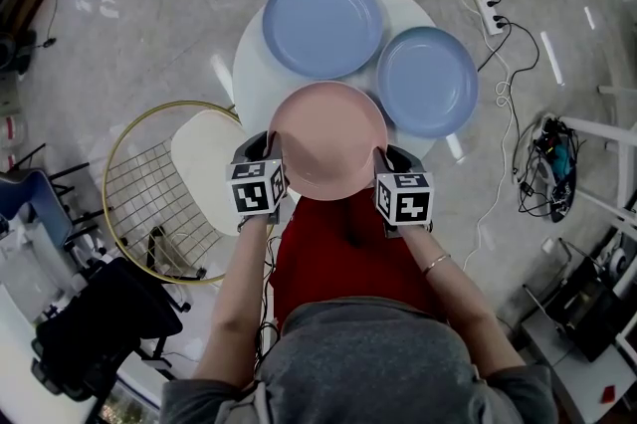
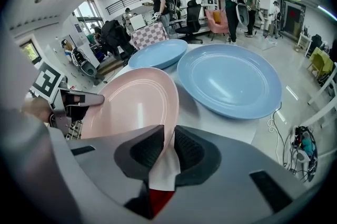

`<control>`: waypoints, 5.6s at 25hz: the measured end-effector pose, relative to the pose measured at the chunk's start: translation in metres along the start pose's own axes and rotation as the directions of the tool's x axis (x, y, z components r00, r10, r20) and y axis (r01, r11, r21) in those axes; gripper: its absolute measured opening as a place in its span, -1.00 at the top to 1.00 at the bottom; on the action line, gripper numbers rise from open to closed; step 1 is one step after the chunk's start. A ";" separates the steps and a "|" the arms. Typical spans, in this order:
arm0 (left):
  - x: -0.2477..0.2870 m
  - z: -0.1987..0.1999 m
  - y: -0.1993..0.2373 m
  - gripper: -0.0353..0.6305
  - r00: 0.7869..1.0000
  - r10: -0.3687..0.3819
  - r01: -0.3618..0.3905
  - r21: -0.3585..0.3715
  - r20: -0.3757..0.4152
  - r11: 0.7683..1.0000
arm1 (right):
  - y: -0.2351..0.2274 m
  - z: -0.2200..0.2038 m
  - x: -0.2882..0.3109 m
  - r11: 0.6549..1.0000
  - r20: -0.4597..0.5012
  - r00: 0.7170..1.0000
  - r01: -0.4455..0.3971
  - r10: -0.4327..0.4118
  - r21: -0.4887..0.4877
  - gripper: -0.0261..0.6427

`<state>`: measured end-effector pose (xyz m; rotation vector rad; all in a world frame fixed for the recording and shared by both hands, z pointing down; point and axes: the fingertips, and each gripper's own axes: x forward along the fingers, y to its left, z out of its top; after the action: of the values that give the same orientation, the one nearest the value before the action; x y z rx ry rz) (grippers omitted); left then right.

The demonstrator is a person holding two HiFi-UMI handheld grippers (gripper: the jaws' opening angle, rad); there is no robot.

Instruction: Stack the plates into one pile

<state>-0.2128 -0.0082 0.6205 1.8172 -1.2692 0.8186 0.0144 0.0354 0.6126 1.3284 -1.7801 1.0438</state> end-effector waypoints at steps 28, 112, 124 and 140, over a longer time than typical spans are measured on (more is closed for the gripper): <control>0.029 0.140 -0.152 0.76 0.969 -0.245 0.221 0.330 0.033 0.918 | -0.126 0.057 -0.085 0.956 0.199 0.957 0.161 -0.212 0.245 0.69; 0.016 0.178 -0.059 0.62 0.967 0.067 -0.091 0.087 0.245 0.992 | -0.063 0.216 -0.024 0.982 0.338 0.941 0.067 -0.003 -0.176 0.69; 0.019 0.158 0.003 0.59 0.969 0.121 -0.115 -0.042 0.213 0.993 | -0.025 0.239 0.030 0.951 0.265 0.964 0.063 0.020 -0.303 0.69; 0.059 0.181 0.029 0.49 0.979 0.096 -0.074 -0.130 0.180 0.989 | -0.040 0.271 0.083 0.940 0.197 0.977 0.139 -0.079 -0.312 0.69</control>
<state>-0.2087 -0.1970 0.5845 1.7828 -1.4919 0.6126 0.0177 -0.2478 0.5703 1.3289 -1.8896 0.5515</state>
